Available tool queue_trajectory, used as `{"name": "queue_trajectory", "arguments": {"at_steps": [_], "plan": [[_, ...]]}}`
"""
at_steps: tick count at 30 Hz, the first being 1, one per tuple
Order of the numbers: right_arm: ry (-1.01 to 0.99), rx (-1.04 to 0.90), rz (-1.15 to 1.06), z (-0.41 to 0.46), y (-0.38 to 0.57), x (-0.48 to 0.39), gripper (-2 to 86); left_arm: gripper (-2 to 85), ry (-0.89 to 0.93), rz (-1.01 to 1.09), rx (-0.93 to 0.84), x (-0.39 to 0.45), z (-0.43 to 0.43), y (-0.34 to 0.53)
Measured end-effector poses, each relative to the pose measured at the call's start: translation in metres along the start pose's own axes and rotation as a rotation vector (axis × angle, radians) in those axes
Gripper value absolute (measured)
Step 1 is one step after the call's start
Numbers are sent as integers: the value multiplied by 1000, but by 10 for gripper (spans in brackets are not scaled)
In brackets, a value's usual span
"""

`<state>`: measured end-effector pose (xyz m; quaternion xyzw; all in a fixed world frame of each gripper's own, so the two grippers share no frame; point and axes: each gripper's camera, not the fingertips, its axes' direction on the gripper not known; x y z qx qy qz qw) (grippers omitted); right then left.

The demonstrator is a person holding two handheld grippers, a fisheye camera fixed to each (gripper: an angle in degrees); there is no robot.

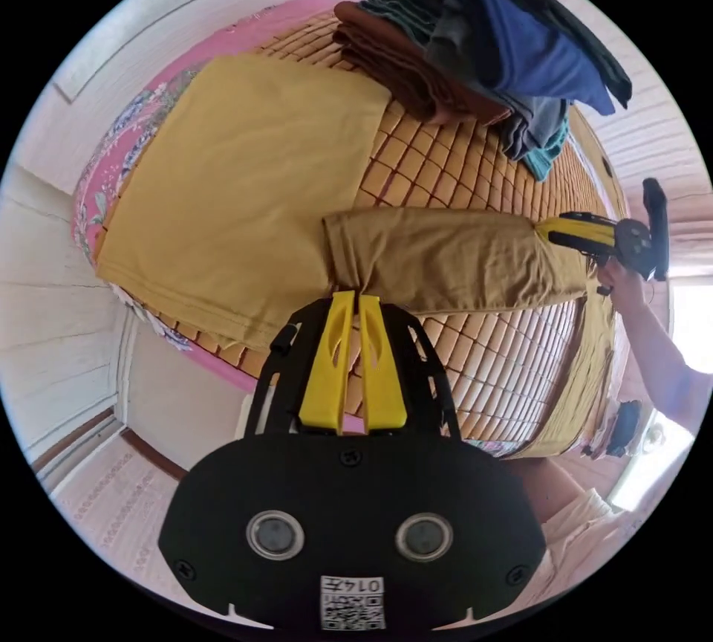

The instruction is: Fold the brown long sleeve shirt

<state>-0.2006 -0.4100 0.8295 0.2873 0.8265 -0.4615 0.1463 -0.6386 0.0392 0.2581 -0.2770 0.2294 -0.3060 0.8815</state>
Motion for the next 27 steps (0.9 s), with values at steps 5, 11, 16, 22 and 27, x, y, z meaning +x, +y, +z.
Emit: {"name": "queue_trajectory", "arguments": {"at_steps": [5, 11, 16, 22, 27], "plan": [[-95, 63, 111, -15, 5, 14, 8, 3, -71, 5, -24, 6, 23, 6], [-145, 247, 334, -90, 125, 72, 57, 33, -139, 45, 138, 48, -8, 35], [106, 74, 664, -117, 291, 158, 62, 31, -14, 339, 160, 161, 3, 31], [147, -25, 838, -115, 380, 233, 79, 41, 121, 663, 142, 349, 90, -19], [82, 27, 865, -105, 377, 258, 71, 45, 91, 736, 93, 447, 168, -45]]}}
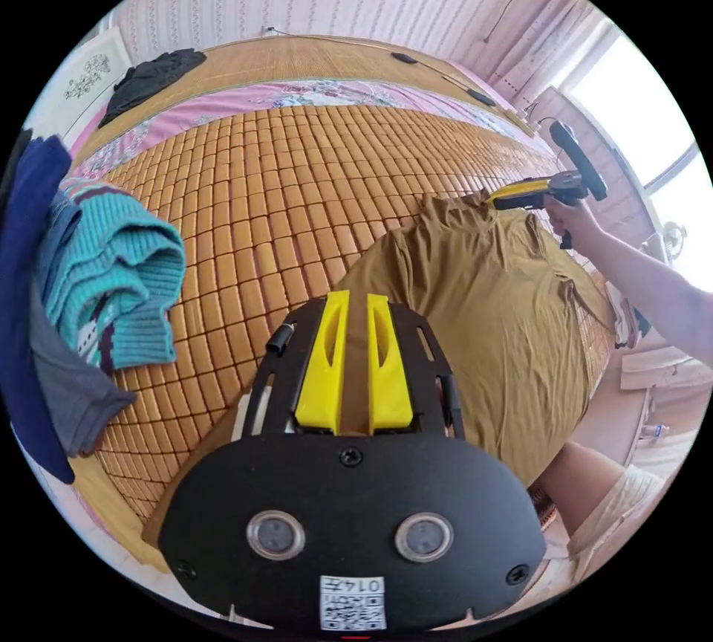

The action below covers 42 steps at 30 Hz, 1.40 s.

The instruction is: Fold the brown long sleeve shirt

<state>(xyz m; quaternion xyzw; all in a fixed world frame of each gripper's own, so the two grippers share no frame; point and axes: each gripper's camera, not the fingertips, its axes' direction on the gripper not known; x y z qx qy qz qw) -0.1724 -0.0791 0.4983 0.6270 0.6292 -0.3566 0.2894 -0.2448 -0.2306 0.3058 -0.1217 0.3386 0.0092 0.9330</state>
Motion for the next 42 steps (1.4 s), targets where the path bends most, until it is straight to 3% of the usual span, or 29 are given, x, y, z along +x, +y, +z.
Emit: {"name": "queue_trajectory", "arguments": {"at_steps": [4, 11, 17, 19, 21, 26, 30, 42], "plan": [[16, 10, -16, -13, 7, 11, 12, 14, -74, -13, -66, 17, 41, -4], [-125, 90, 26, -49, 29, 38, 46, -7, -111, -88, -45, 25, 59, 11], [-265, 285, 62, -146, 160, 50, 68, -9, -106, -1, 65, 63, 18, 57], [-205, 212, 99, -145, 219, 39, 37, -9, -49, 36, 43, 87, 13, 88], [-146, 8, 170, -116, 288, 20, 12, -9, 23, 61, -20, 112, 18, 121], [-103, -233, 226, -75, 364, -6, -1, -9, 91, 7, -175, 162, 52, 197], [-114, -186, 199, -75, 386, -5, -3, -9, 30, -6, -228, 171, 71, 219], [-154, -15, 222, -63, 430, -4, -4, -10, -28, 51, -65, 175, 57, 264]]}}
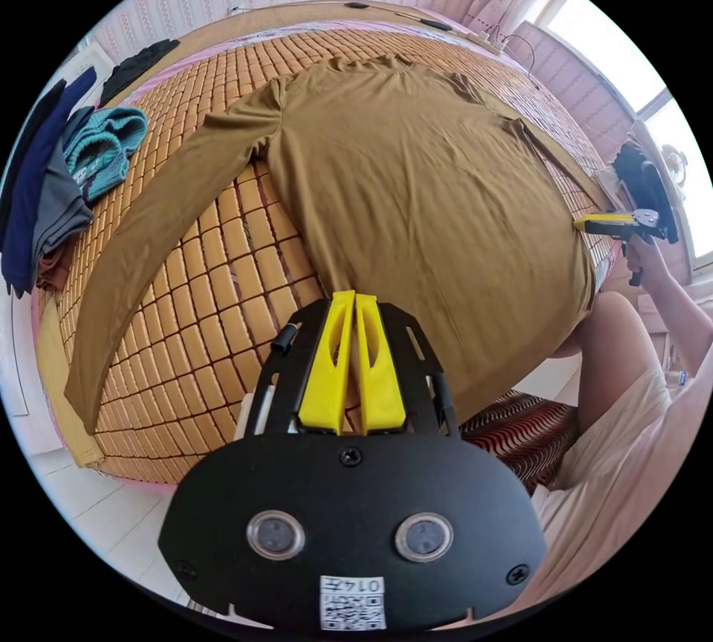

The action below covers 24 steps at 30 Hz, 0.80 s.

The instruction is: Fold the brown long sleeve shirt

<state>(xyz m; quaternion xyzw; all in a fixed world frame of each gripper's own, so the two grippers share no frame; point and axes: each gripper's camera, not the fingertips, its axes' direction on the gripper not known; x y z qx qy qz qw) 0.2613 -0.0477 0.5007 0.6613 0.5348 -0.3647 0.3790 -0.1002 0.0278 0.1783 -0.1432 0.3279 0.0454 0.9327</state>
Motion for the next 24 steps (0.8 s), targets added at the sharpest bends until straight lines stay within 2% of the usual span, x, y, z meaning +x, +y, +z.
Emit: {"name": "queue_trajectory", "arguments": {"at_steps": [4, 8, 11, 14, 16, 18, 22, 24], "plan": [[43, 60, 18, -4, 50, -15, 0, -10, 15, 4, 127, 6, -35, 41], [26, -50, 46, 27, 105, -29, 11, -10, 28, -32, 69, 13, -47, 91], [103, -119, 69, 54, 122, -31, -3, -10, 36, -82, -10, 6, -43, 107], [119, -165, 99, 75, 130, -29, -8, -10, 40, -98, 27, -3, -53, 117], [110, -119, 108, 73, 138, -31, -8, -10, 42, -122, 41, -9, -61, 125], [74, -55, 98, 63, 152, -35, -8, -10, 48, -169, 81, -18, -76, 135], [134, 9, 36, 51, 165, -48, -2, -8, 40, -311, 322, -60, -130, 166], [145, 68, -76, 44, 159, -70, 12, -4, 11, -392, 424, -87, -153, 176]]}}
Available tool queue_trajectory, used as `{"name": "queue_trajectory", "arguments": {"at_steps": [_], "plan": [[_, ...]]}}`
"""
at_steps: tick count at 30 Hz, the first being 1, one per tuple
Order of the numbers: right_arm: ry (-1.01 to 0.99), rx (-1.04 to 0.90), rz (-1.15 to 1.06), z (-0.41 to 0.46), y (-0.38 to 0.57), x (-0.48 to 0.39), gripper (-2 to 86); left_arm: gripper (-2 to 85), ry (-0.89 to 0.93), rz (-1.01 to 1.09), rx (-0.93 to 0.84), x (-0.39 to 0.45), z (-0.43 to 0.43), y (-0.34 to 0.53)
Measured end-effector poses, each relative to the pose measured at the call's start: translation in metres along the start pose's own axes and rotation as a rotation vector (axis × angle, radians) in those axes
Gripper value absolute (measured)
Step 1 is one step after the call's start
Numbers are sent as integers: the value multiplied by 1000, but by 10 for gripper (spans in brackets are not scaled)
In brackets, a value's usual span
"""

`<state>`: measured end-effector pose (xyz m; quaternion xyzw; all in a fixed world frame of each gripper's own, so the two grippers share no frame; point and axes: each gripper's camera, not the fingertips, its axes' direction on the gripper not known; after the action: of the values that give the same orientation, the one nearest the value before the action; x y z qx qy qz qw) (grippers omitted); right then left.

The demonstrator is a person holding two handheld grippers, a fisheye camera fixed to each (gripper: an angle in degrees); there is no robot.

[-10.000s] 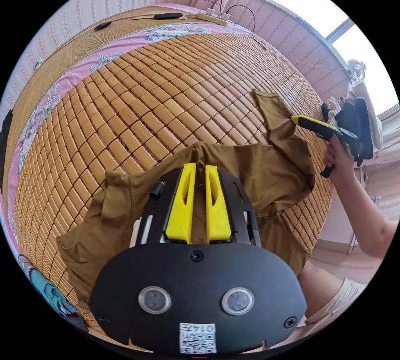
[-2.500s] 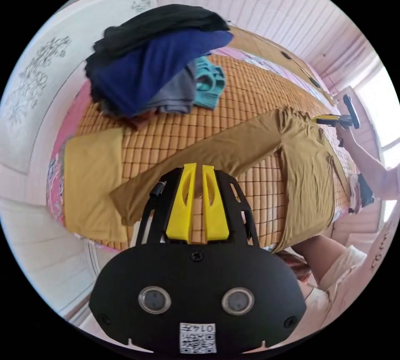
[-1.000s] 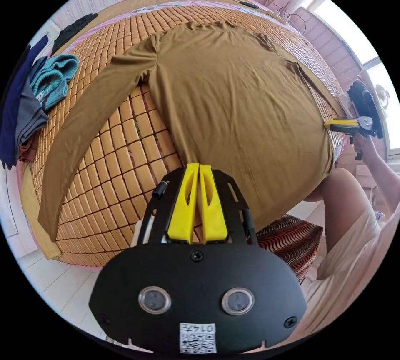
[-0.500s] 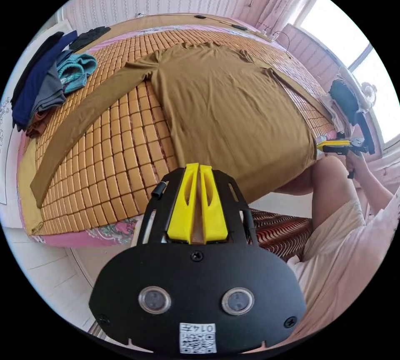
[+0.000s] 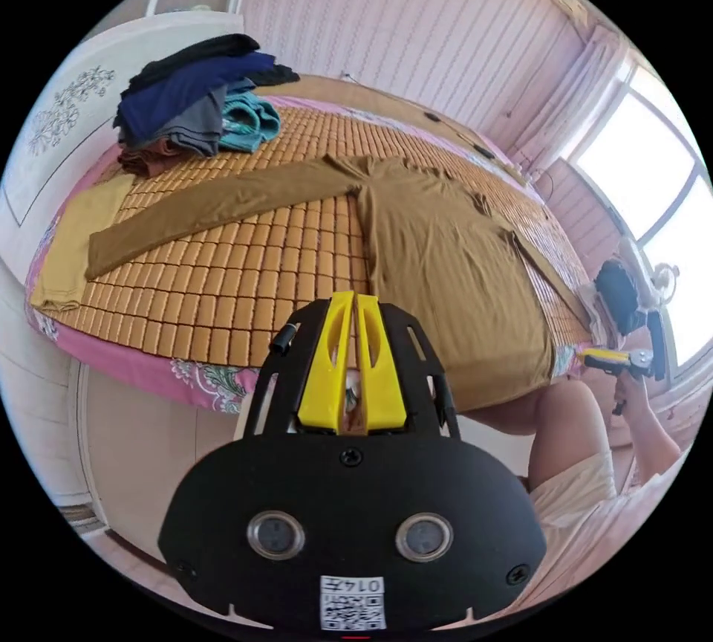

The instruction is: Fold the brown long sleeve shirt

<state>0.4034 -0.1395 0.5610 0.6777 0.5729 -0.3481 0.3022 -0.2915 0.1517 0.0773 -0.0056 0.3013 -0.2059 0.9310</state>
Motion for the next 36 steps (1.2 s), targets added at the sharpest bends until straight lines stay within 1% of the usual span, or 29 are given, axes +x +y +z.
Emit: {"name": "queue_trajectory", "arguments": {"at_steps": [1, 2, 3, 5, 6, 8, 10, 12, 14, 17, 21, 22, 24, 26, 31, 36], "plan": [[-4, 12, -31, -1, -4, -7, 16, 0, -26, -46, 68, -20, -15, -8], [-20, 39, -97, -3, -15, -22, 39, 13, -58, -98, 138, -41, -30, -14], [-51, 69, -160, -4, -27, -38, 56, 19, -76, -126, 171, -53, -37, -17], [-113, 107, -261, -5, -49, -68, 70, 28, -133, -255, 287, -102, -60, -22], [-152, 121, -326, -4, -65, -90, 77, 27, -138, -290, 314, -115, -65, -22], [-193, 143, -426, -2, -90, -126, 81, 10, -145, -414, 430, -164, -84, -22], [-200, 161, -519, 1, -114, -166, 82, 2, -189, -502, 483, -196, -96, -22], [-217, 187, -646, 6, -147, -223, 82, 6, -204, -562, 469, -228, -103, -24], [-208, 198, -743, 11, -169, -268, 82, 39, -199, -613, 405, -268, -104, -25], [-169, 222, -898, 23, -202, -342, 82, 58, -184, -640, 417, -302, -107, -17], [-175, 194, -1108, 53, -236, -444, 81, 74, -259, -679, 402, -332, -110, -18], [-175, 186, -1132, 58, -240, -459, 81, 78, -270, -681, 400, -339, -108, -21], [-174, 154, -1208, 83, -256, -511, 81, 85, -306, -657, 351, -345, -101, -29], [-171, 127, -1249, 103, -265, -546, 80, 91, -362, -659, 250, -356, -91, -37], [-181, 67, -1302, 146, -284, -618, 81, 90, -290, -676, 278, -371, -86, -43], [-170, 10, -1315, 187, -287, -661, 80, 78, -316, -676, 210, -378, -70, -51]]}}
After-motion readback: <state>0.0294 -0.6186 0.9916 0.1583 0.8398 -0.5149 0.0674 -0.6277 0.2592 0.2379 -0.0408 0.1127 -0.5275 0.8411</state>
